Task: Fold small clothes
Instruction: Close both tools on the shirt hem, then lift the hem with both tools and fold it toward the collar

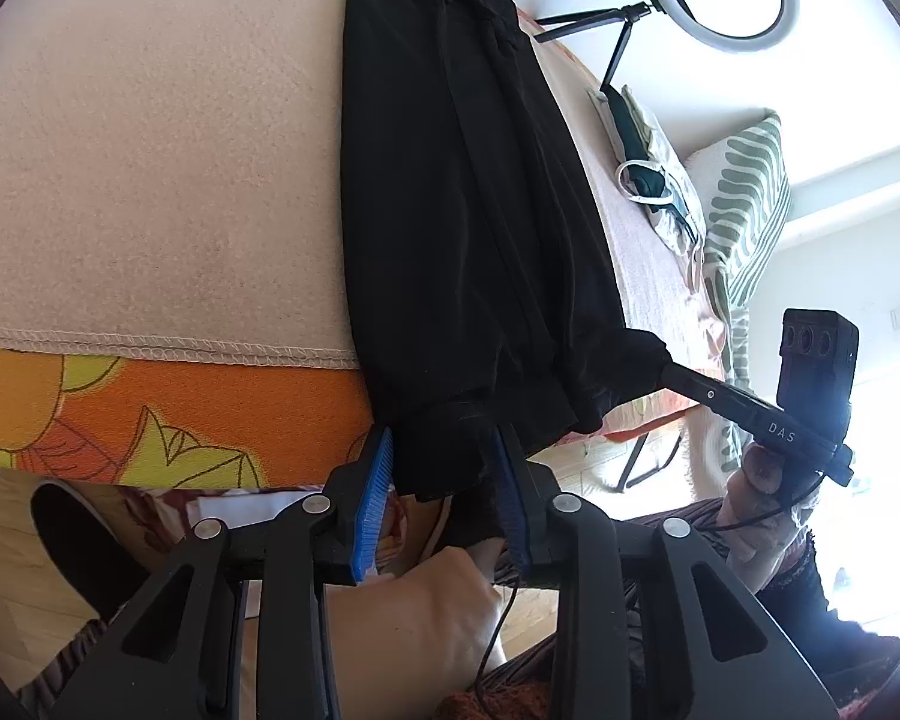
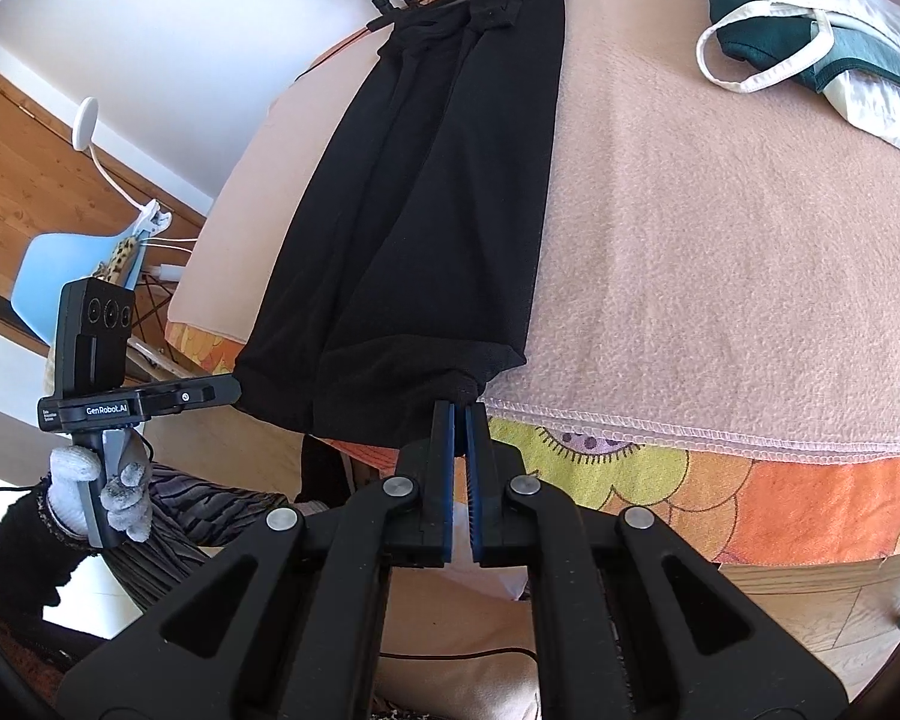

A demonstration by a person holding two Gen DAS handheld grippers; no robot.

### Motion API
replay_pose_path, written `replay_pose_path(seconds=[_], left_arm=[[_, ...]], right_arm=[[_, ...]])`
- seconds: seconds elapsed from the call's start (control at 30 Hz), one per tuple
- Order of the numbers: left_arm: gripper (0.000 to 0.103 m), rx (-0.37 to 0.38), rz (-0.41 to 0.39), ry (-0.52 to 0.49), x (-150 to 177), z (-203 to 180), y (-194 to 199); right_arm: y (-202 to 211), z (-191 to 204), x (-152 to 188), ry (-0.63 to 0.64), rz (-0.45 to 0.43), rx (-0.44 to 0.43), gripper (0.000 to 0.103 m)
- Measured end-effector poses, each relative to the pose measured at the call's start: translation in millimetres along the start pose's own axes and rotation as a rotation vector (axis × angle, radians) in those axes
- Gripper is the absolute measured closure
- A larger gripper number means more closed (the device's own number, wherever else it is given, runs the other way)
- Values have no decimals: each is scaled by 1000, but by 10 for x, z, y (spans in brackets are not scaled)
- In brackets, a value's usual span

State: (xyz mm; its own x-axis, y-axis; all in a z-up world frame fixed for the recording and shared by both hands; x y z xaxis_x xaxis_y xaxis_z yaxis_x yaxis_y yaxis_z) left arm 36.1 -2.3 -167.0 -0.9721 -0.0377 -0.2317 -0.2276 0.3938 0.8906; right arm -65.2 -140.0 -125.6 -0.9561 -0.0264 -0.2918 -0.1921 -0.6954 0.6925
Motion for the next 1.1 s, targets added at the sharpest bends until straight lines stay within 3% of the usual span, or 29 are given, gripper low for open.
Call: replay_pose_path(seconds=[0.1,0.37,0.57,0.83,1.1], left_arm=[[98,-15,-18,-4,-4,5,-13],[99,5,-62,-32,-80,-53,139],[99,34,-101,-54,-333,-108,279],[99,32,-156,-79,-901,-133,291],[99,8,-155,-70,-1414,-5,41]], right_arm=[[-3,-28,6,1,1,5,98],[61,-50,-45,-42,-27,-44,98],[138,-55,-206,-92,-71,-104,98],[125,-41,-712,-89,-133,-80,98],[-232,-288,-1242,-146,-144,-38,98]])
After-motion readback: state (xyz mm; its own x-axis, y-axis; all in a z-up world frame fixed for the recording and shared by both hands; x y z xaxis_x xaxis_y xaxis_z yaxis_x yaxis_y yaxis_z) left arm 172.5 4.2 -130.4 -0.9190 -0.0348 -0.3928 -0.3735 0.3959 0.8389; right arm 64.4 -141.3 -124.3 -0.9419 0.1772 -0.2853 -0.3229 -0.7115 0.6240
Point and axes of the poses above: each gripper's, at about its wrist camera, not at the fingertips, and y roughly against the way its jaws point, z to its left, x to its underside, the point moved 4 cm from there along -y, roughly the way its jaws point, and after that the axes turned 15 degrees about -x, right-handed, at the moved point
